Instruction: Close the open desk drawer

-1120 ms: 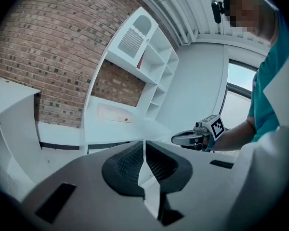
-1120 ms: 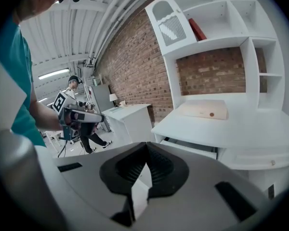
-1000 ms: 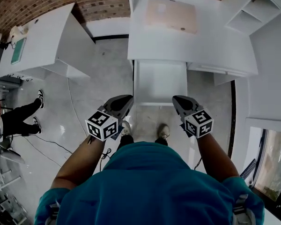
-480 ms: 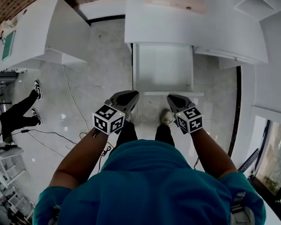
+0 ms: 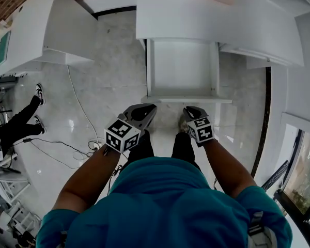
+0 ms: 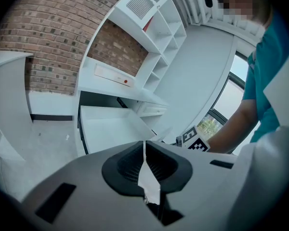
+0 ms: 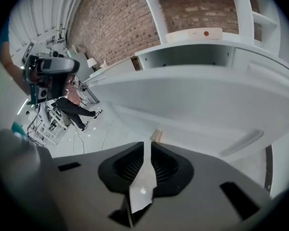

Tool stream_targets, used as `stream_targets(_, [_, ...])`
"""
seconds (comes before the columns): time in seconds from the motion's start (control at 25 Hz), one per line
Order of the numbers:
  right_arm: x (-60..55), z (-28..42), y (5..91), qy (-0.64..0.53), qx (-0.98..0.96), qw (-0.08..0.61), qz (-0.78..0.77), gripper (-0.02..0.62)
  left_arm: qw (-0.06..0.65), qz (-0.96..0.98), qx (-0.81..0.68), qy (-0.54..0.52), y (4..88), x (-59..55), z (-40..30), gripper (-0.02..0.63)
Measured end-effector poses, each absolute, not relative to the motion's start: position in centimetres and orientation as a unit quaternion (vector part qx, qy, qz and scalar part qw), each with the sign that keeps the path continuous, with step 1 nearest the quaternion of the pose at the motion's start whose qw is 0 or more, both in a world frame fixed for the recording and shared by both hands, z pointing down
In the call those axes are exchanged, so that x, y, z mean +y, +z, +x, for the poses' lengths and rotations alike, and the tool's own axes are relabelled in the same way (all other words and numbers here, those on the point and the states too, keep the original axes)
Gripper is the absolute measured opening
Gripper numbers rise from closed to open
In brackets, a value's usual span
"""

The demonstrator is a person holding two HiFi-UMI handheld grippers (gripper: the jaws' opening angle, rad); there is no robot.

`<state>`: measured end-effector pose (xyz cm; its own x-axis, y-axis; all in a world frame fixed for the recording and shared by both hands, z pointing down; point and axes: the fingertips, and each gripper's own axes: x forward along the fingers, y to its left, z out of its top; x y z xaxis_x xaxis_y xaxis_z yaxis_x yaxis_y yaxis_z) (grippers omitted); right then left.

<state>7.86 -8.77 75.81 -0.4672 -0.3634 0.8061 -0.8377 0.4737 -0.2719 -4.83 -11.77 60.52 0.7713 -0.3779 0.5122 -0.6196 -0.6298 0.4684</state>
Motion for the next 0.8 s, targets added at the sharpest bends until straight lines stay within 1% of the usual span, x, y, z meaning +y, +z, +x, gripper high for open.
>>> stream_targets(0.08, [-8.7, 8.4, 77.3, 0.361, -0.768, 0.352, 0.396, 0.091, 0.324, 0.884, -0.282, 0.186, 60.7, -11.8, -5.0, 0.028])
stream_targets(0.24, [-9.4, 8.3, 78.7, 0.374, -0.754, 0.355, 0.407, 0.120, 0.326, 0.883, -0.283, 0.185, 60.9, -11.9, -5.5, 0.028])
stream_targets(0.48, [-11.1, 7.3, 79.0, 0.380, -0.746, 0.347, 0.423, 0.129, 0.326, 0.882, -0.286, 0.182, 60.8, -12.3, -6.4, 0.028])
stream_targets(0.52, [-11.3, 7.3, 79.1, 0.380, -0.742, 0.349, 0.427, 0.127, 0.327, 0.882, -0.287, 0.182, 60.8, -12.4, -6.6, 0.028])
stream_targets(0.6, [-11.5, 7.4, 79.1, 0.379, -0.739, 0.353, 0.430, 0.104, 0.326, 0.882, -0.289, 0.180, 60.7, -12.5, -6.8, 0.028])
stream_targets(0.8, [-12.1, 7.5, 79.2, 0.384, -0.738, 0.349, 0.431, 0.100, 0.326, 0.881, -0.294, 0.175, 60.6, -13.0, -7.2, 0.028])
